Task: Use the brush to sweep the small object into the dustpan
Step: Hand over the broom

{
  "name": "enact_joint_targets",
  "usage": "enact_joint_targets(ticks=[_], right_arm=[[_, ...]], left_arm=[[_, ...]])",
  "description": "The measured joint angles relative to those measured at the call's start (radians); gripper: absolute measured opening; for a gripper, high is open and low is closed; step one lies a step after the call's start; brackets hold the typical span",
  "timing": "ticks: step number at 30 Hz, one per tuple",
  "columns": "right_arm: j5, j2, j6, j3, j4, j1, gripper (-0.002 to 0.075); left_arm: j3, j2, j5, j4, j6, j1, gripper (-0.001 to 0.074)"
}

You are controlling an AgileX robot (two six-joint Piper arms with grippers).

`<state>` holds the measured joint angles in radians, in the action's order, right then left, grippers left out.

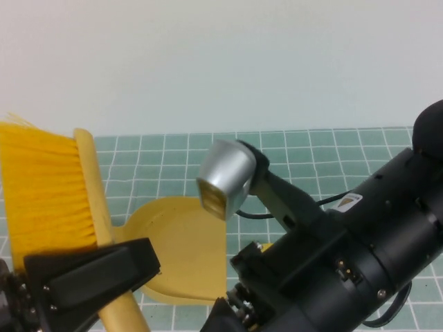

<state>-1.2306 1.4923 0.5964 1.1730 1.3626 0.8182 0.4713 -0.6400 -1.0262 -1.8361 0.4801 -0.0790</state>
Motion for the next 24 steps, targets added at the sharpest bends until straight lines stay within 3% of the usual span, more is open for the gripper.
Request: enact_joint_targets(ticks=[9,18,24], right_arm=[[0.009,-0.004,0.014,0.079,-0.006,-0.015,0.0462],[0.005,-0.042,-0.23,0.238,-0.457,-0.016,0.0465],[0.003,-0.042,-0.251,0.195,-0.469,-0.017,0.0465]], left_arm=[[0.004,0.0,0.0,0.014,-0.025,0.0,0.0],[0.004,0.0,-0.002,0.012,-0.032,0.0,0.0],[0.004,0.0,-0.002,-0.001,-0.034,0.0,0.0]])
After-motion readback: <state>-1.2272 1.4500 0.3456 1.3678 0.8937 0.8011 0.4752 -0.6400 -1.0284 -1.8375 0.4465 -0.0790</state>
